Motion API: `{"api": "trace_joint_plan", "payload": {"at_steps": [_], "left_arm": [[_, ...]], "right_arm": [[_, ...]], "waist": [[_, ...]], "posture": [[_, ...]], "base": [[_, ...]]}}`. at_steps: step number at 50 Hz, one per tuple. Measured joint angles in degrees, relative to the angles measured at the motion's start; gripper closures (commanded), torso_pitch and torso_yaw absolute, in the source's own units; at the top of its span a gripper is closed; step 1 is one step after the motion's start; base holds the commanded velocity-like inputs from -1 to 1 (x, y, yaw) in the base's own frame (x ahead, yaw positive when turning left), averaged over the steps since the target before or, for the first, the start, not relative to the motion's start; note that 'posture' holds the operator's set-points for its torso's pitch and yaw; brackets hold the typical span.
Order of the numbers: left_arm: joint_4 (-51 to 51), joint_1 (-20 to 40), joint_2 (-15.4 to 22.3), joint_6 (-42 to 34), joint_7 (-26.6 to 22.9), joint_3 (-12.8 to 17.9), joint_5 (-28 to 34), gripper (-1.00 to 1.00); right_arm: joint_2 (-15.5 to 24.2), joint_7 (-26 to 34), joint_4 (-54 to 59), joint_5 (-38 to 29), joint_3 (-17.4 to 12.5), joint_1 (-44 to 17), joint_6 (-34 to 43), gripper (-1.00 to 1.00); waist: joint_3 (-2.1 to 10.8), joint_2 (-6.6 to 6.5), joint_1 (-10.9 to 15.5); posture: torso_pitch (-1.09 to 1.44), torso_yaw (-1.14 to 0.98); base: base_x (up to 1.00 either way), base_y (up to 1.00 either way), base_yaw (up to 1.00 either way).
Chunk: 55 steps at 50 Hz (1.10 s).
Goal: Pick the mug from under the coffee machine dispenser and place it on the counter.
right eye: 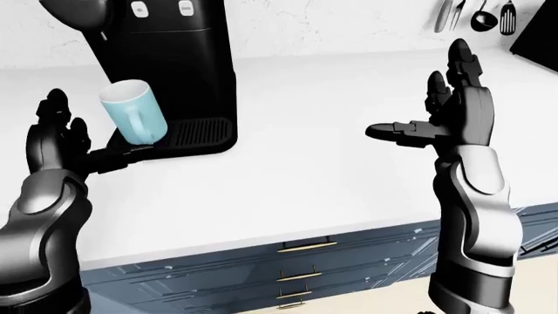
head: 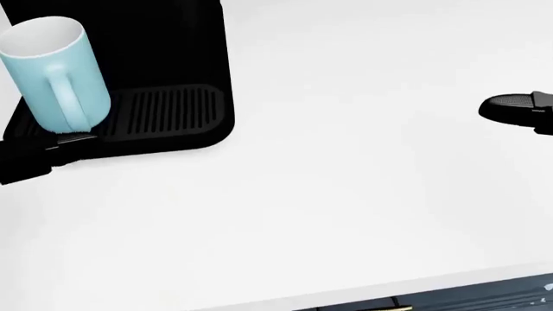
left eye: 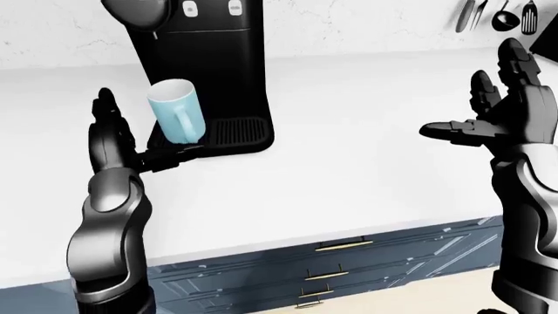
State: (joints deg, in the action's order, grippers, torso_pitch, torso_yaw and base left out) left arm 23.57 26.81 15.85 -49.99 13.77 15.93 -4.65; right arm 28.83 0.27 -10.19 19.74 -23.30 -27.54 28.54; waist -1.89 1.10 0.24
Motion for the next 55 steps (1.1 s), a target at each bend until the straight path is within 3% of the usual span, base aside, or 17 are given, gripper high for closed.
{"api": "trace_joint_plan", "payload": {"at_steps": [12, 29, 30, 32, 35, 37, 47, 55], "left_arm": [[-3.12, 0.12, -2.40, 1.82, 0.85, -2.63, -0.75, -1.00], [-12.46, 1.16, -2.43, 10.66, 1.84, -3.09, -0.38, -1.00], [-13.09, 1.19, -2.49, 11.40, 1.93, -3.18, -0.34, -0.91], [-14.34, 1.40, -2.65, 12.74, 2.18, -3.38, -0.17, -0.26], [-15.87, 1.96, -2.69, 13.90, 2.53, -3.53, -0.05, 0.36], [-16.58, 2.16, -2.66, 14.60, 2.68, -3.53, -0.02, 1.00], [-16.72, 2.48, -2.77, 16.20, 3.14, -3.82, -0.47, 1.00], [-10.75, 1.72, -2.78, 10.59, 1.90, -3.96, -1.10, 1.00]], "right_arm": [[0.40, -0.21, -0.26, 0.45, -0.18, -0.31, 0.56, -1.00], [0.39, -0.23, -1.09, 0.95, -0.28, -0.25, 1.00, -1.00], [0.42, -0.21, -1.07, 0.99, -0.29, -0.23, 0.95, -1.00], [0.52, -0.20, -0.97, 1.07, -0.39, -0.20, 0.92, -1.00], [0.59, -0.34, -1.11, 1.14, -0.49, -0.17, 1.14, -1.00], [0.70, -0.42, -1.27, 1.26, -0.46, -0.32, 1.39, -1.00], [1.20, -0.62, -1.19, 1.58, -0.64, -0.76, 1.62, -1.00], [1.24, -0.62, -1.02, 1.48, -0.54, -0.67, 1.47, -1.00]], "waist": [[0.16, 0.11, -0.01], [0.24, -0.03, 0.10], [0.26, -0.06, 0.12], [0.27, -0.09, 0.16], [0.22, -0.13, 0.12], [0.21, -0.19, 0.03], [0.38, -0.05, -0.16], [0.07, 0.20, -0.18]], "posture": [[0.00, 0.00], [0.00, 0.00], [0.00, 0.00], [0.00, 0.00], [0.00, 0.00], [0.00, 0.00], [0.00, 0.00], [0.00, 0.00]], "base": [[0.00, 0.00, 0.00], [0.00, 0.00, 0.00], [0.00, 0.00, 0.00], [0.00, 0.00, 0.00], [0.00, 0.00, 0.00], [0.00, 0.00, 0.00], [0.00, 0.00, 0.00], [0.00, 0.00, 0.00]]}}
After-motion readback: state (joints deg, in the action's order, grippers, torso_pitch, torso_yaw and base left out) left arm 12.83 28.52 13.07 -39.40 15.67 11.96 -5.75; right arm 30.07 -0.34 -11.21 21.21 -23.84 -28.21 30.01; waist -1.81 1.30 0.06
